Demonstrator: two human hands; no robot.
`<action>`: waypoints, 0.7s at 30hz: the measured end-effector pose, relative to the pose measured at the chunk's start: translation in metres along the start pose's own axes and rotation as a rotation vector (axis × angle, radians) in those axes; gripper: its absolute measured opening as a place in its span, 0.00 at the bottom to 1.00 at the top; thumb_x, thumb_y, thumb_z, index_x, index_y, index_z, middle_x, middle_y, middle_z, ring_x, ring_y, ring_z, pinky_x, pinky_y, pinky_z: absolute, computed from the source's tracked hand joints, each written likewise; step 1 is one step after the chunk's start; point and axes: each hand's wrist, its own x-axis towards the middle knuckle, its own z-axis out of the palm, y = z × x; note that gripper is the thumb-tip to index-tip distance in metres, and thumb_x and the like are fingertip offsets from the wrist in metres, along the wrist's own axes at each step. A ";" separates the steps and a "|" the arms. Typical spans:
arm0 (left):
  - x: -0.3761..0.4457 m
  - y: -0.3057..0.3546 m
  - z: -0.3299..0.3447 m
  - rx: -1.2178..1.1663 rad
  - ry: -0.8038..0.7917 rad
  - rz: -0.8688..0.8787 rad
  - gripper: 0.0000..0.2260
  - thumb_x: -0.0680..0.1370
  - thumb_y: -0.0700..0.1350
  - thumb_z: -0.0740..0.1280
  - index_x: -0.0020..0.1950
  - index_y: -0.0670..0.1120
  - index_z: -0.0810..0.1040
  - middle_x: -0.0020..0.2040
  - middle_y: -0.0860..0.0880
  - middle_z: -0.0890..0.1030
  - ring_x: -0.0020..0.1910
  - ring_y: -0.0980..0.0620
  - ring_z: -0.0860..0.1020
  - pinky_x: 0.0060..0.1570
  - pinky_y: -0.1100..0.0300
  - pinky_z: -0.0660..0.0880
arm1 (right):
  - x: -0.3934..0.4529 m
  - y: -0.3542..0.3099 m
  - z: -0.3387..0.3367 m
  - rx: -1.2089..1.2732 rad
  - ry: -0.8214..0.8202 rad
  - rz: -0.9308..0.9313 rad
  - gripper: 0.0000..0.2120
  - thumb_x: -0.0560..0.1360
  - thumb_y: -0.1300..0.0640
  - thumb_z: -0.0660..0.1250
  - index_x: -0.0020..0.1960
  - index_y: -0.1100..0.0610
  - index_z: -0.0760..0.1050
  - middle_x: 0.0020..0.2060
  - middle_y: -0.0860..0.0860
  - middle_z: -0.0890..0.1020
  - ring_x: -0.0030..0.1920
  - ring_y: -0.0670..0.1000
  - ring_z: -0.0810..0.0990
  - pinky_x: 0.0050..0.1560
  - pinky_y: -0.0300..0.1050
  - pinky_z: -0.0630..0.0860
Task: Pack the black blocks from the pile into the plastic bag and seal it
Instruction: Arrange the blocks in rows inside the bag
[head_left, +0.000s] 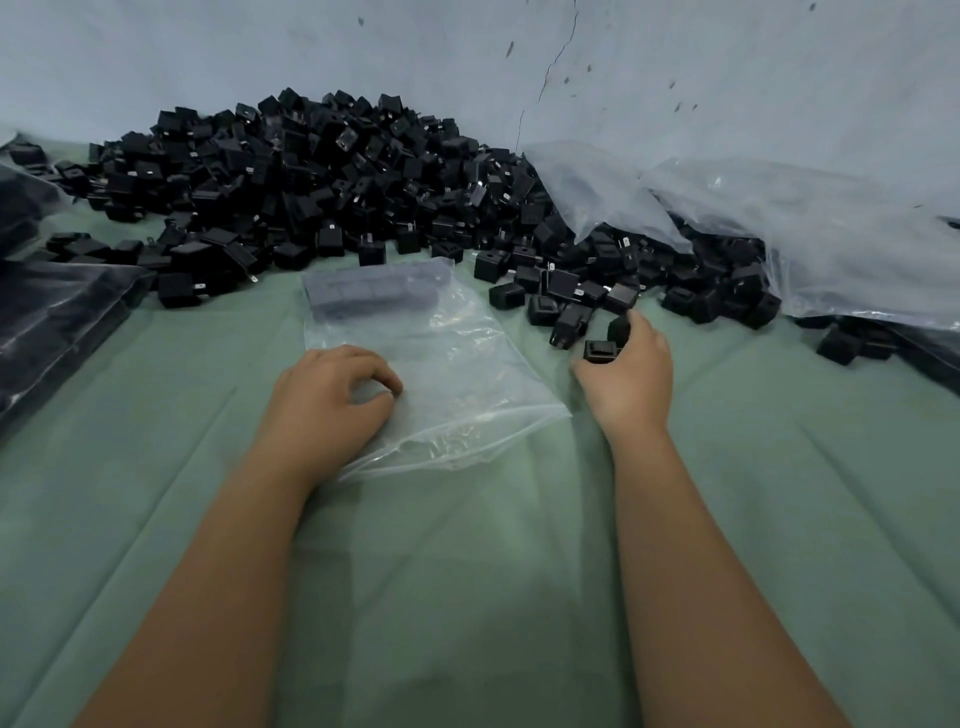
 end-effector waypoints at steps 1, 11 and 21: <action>-0.002 0.002 -0.001 -0.007 0.036 0.008 0.09 0.73 0.39 0.70 0.43 0.55 0.82 0.53 0.57 0.80 0.58 0.49 0.73 0.62 0.51 0.68 | -0.004 0.000 -0.002 0.019 -0.003 0.030 0.35 0.70 0.58 0.72 0.74 0.54 0.63 0.67 0.52 0.69 0.64 0.50 0.70 0.62 0.39 0.68; -0.018 0.016 -0.007 -0.234 -0.329 0.109 0.30 0.61 0.72 0.68 0.63 0.71 0.71 0.52 0.60 0.77 0.56 0.61 0.74 0.57 0.65 0.69 | -0.018 0.001 -0.010 0.120 -0.016 0.035 0.16 0.71 0.59 0.73 0.58 0.51 0.80 0.55 0.51 0.78 0.47 0.48 0.79 0.46 0.33 0.69; -0.017 0.017 -0.005 -0.448 -0.192 -0.067 0.07 0.78 0.51 0.70 0.41 0.53 0.84 0.32 0.48 0.78 0.33 0.55 0.72 0.38 0.61 0.68 | -0.044 -0.047 -0.010 0.363 0.106 -0.233 0.14 0.71 0.64 0.67 0.55 0.55 0.80 0.48 0.44 0.65 0.46 0.36 0.71 0.48 0.22 0.67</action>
